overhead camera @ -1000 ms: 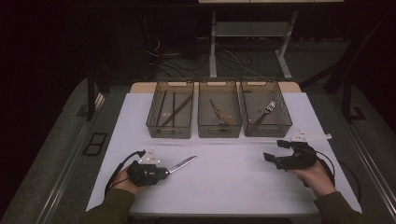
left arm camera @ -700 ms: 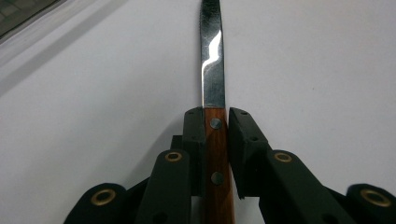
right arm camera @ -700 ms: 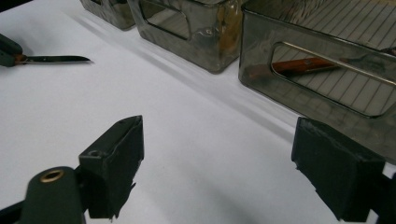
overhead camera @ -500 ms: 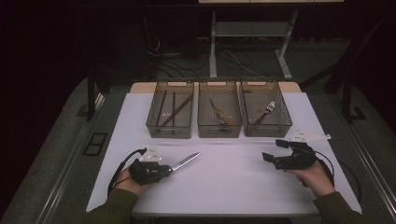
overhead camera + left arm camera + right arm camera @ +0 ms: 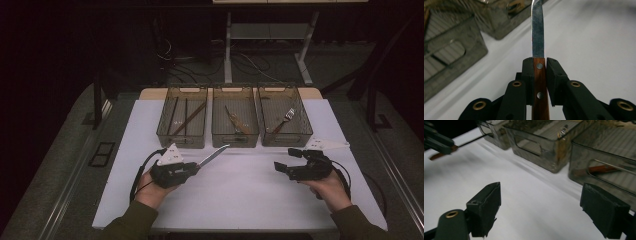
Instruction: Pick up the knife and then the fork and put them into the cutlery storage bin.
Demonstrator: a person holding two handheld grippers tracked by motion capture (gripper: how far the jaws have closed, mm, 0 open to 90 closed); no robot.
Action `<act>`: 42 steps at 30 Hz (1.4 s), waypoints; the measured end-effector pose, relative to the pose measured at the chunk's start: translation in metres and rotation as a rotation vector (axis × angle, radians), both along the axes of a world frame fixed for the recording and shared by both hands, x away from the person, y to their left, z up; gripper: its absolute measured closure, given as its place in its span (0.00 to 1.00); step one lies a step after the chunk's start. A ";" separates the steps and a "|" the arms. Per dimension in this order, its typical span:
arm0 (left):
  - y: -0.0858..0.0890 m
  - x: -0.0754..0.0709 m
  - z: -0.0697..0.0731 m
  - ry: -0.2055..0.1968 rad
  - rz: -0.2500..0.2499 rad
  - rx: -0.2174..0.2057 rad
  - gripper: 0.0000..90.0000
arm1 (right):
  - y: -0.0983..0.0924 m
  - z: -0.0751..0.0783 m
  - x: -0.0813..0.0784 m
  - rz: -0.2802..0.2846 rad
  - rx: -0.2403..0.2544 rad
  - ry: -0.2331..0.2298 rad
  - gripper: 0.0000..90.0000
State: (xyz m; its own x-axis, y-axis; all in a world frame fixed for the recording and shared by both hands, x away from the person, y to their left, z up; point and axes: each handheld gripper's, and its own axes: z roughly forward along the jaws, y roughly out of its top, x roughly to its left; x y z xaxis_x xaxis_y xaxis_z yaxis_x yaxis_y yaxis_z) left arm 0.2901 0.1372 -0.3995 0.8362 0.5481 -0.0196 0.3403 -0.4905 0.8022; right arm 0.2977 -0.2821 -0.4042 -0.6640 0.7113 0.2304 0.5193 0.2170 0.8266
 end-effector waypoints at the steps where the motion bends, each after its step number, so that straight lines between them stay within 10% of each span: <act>1: -0.004 0.001 0.000 0.001 -0.006 -0.010 0.86 | 0.002 0.001 0.001 0.003 0.016 0.002 0.19; 22: -0.087 0.022 0.013 -0.047 -0.094 -0.082 0.86 | 0.059 0.008 0.023 0.106 0.108 0.037 0.31; 42: -0.091 0.019 0.010 -0.053 -0.081 -0.099 0.86 | 0.080 0.005 0.033 0.164 0.232 0.079 0.69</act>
